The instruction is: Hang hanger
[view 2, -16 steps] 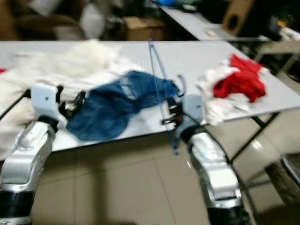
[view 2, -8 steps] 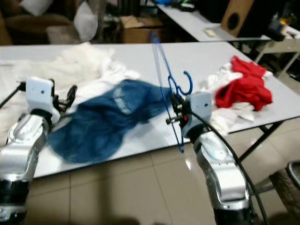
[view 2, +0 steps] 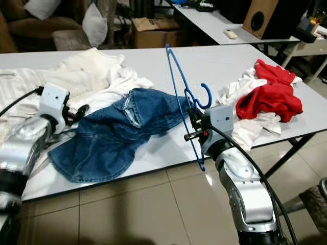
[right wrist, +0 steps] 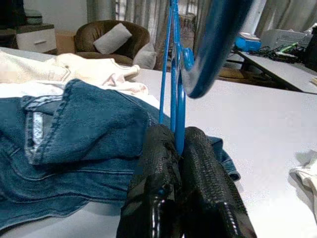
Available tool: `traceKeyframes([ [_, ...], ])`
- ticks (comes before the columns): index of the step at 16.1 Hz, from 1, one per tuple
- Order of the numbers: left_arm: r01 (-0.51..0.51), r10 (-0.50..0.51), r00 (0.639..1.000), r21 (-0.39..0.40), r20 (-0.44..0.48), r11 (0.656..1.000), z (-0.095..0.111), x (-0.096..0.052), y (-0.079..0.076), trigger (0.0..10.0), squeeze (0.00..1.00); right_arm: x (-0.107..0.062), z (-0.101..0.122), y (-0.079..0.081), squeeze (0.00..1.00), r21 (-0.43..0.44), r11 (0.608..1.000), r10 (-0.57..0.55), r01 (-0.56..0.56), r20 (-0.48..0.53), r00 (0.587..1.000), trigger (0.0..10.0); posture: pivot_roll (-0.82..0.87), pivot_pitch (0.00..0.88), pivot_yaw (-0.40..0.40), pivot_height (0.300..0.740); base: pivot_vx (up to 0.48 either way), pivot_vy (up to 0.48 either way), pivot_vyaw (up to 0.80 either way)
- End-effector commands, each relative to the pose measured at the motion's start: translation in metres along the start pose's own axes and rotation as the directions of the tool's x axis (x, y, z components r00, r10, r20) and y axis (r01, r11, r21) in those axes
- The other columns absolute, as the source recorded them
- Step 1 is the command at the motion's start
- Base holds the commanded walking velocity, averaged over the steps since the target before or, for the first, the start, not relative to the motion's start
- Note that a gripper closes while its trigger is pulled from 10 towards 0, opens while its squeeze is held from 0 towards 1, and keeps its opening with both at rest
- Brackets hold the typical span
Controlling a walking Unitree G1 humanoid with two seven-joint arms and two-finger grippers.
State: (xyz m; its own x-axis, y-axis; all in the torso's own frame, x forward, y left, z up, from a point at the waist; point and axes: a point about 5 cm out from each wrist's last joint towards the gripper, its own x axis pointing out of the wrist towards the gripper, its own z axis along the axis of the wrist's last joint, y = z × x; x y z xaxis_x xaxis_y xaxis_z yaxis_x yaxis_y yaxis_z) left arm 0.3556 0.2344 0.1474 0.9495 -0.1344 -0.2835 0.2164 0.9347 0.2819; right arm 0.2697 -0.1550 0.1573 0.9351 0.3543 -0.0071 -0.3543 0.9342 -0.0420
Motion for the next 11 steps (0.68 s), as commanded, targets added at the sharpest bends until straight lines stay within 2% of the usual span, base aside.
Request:
traceKeyframes([
  [1,0.006,-0.006,0.999,0.020,-0.036,1.000,-0.004,0.005,0.001,6.8,0.00,-0.001,0.002,-0.001,0.00,-0.002,1.000,0.008,-0.008,-0.001,1.000,10.0,-0.12,0.000,-0.044,0.740,0.000,0.000,0.00],
  [2,0.023,-0.022,0.998,0.012,-0.065,1.000,-0.006,0.009,0.002,3.3,0.00,-0.002,0.001,0.000,0.00,-0.006,1.000,0.017,-0.017,-0.007,1.000,10.0,-0.12,0.000,-0.040,0.740,0.000,0.000,0.00],
  [3,0.034,-0.032,0.995,0.026,-0.096,0.999,-0.008,0.011,0.002,0.8,0.00,-0.004,0.000,0.000,0.00,-0.009,1.000,0.027,-0.027,-0.017,1.000,10.0,-0.13,0.000,-0.035,0.740,0.000,0.000,0.00],
  [4,0.052,-0.048,0.992,0.034,-0.114,0.998,-0.007,0.012,0.003,0.0,0.00,-0.007,-0.001,0.000,0.00,-0.017,0.999,0.036,-0.036,-0.027,0.999,10.0,-0.13,0.000,-0.030,0.740,0.000,0.000,0.00],
  [5,0.077,-0.074,0.990,0.024,-0.122,0.997,-0.007,0.013,0.003,0.0,0.00,-0.009,-0.002,-0.002,0.00,-0.019,0.999,0.031,-0.031,-0.032,0.999,10.0,-0.14,0.000,-0.028,0.740,0.000,0.000,0.00],
  [11,0.087,-0.083,0.992,0.040,-0.100,0.995,-0.001,0.016,0.006,0.0,0.00,-0.008,-0.004,-0.010,0.00,-0.030,1.000,-0.010,0.009,-0.034,0.999,10.0,-0.12,0.000,-0.039,0.740,0.000,0.000,0.00],
])
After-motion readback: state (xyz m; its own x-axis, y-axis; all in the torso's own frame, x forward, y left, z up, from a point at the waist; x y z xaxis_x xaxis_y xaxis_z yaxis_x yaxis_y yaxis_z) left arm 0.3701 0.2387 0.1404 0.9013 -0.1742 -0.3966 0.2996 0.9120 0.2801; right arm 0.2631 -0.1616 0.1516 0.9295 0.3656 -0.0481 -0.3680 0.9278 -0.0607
